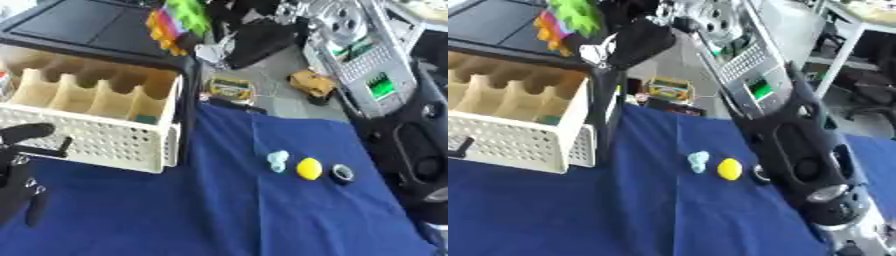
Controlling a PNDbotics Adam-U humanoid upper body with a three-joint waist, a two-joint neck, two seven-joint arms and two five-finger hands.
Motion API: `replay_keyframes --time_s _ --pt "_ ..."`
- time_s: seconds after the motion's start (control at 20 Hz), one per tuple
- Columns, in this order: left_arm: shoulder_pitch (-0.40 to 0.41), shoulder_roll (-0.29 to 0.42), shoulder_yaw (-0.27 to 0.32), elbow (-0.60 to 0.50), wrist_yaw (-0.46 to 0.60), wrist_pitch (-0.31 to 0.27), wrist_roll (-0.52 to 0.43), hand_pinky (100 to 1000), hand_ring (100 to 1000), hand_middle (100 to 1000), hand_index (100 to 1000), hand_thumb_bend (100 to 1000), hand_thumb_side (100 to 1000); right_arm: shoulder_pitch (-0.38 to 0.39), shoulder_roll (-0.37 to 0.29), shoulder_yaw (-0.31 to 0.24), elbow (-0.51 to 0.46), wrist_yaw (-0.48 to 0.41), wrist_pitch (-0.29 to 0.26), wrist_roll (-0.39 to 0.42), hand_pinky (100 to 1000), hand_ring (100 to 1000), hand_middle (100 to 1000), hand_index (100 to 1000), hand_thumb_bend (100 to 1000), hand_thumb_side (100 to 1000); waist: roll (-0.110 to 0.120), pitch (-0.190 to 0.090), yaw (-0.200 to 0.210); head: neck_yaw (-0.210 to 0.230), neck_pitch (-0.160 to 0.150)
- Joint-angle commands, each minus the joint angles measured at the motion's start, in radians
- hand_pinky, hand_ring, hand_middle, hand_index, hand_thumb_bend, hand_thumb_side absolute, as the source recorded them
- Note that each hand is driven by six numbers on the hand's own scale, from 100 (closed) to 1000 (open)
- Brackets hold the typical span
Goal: Pick up objects from table and place into drawer.
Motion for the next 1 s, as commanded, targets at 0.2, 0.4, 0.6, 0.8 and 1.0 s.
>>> replay_keyframes --time_s 0.2,0.4,0.6,0.8,1.0 --pt "-0.017 -0.004 0.0 -0.009 0.001 0.012 -0.003 223 100 176 837 145 1000 -0.029 0.018 0.006 0.017 0.013 -0.001 0.005 145 414 154 355 100 227 0.004 -0.017 0.007 -0.007 -0.012" --pt "-0.019 -0.007 -0.003 -0.009 0.0 0.016 -0.006 221 100 176 836 147 1000 -0.026 0.034 0.01 0.049 0.027 0.006 -0.001 149 417 155 358 100 216 0.0 -0.014 0.015 -0.01 -0.009" --pt "-0.021 -0.012 -0.007 -0.009 -0.005 0.021 -0.012 219 100 176 836 148 1000 -0.029 0.055 0.016 0.101 0.055 0.008 -0.025 168 432 170 377 100 208 -0.004 -0.008 0.022 -0.011 -0.006" --pt "-0.021 -0.017 -0.009 -0.009 -0.009 0.025 -0.016 215 100 172 834 148 1000 -0.029 0.066 0.027 0.141 0.086 -0.004 -0.041 189 448 199 415 100 193 -0.005 -0.002 0.027 -0.013 -0.006" --pt "-0.021 -0.021 -0.01 -0.009 -0.011 0.028 -0.017 214 100 170 834 149 1000 -0.03 0.074 0.032 0.163 0.109 -0.017 -0.049 206 460 218 455 100 189 -0.006 0.001 0.032 -0.015 -0.008"
